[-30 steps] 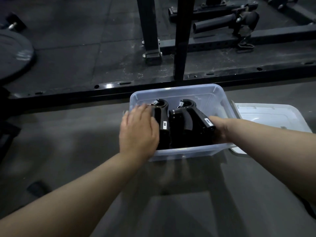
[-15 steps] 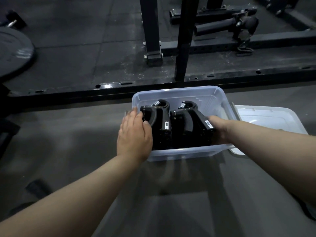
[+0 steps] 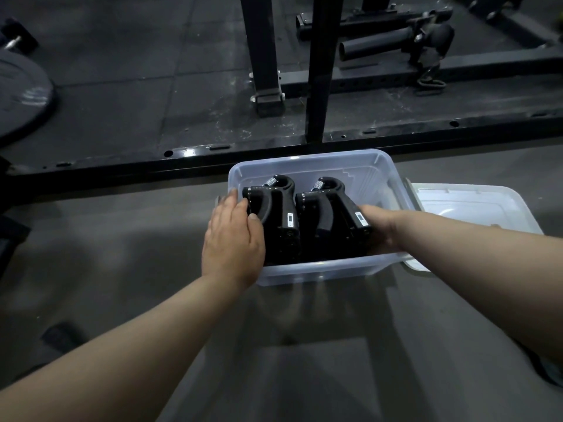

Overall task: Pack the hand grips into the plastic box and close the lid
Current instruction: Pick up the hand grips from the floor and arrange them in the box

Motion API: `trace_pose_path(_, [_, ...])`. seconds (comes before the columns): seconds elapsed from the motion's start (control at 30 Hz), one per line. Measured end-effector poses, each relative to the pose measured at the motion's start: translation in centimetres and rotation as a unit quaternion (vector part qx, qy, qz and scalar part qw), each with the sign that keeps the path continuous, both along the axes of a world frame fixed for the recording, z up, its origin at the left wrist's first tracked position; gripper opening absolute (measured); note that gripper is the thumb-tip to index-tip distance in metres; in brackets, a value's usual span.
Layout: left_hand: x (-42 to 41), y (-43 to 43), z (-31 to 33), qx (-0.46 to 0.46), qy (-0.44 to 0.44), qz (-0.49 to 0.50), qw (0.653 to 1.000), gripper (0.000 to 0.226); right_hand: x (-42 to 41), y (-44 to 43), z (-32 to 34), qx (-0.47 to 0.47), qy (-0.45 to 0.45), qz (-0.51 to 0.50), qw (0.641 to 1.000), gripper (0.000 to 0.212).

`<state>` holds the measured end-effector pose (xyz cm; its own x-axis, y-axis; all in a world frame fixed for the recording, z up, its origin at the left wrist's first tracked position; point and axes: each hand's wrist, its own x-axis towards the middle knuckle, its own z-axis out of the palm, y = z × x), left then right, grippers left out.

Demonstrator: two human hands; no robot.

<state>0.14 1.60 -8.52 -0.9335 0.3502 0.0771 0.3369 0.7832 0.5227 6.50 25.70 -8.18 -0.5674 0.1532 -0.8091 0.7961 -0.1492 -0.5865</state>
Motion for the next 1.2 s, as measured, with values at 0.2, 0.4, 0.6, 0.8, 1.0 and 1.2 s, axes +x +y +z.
trace_pose_path(0.2, [-0.1,-0.2,-0.2,0.006,0.0,-0.001,1.0,0.048,-0.2,0.1,-0.4,0.051,-0.003,-0.055,0.997,0.014])
trace_pose_path(0.4, [-0.2,-0.2,-0.4,0.012,0.01,-0.005,1.0,0.048,0.2,2.1,0.3,0.081,-0.043,-0.108,0.99,0.042])
trace_pose_path(0.6, [0.4,0.2,0.3,-0.09,0.133,-0.105,0.981,0.061,2.5,2.2,1.1,0.171,0.158,-0.085,0.969,0.017])
trace_pose_path(0.8, [2.4,4.1,1.7,-0.1,0.098,-0.178,0.974,0.064,6.1,1.0,1.0,0.429,0.227,0.103,0.868,0.043])
trace_pose_path(1.0, [4.4,8.2,1.0,-0.12,0.188,-0.262,0.939,0.061,9.9,-0.3,-0.7,0.605,0.272,0.207,0.719,0.053])
trace_pose_path(1.2, [6.5,11.9,0.4,-0.142,0.247,-0.311,0.907,0.053,13.6,0.8,-1.8,0.587,0.263,0.226,0.732,0.067])
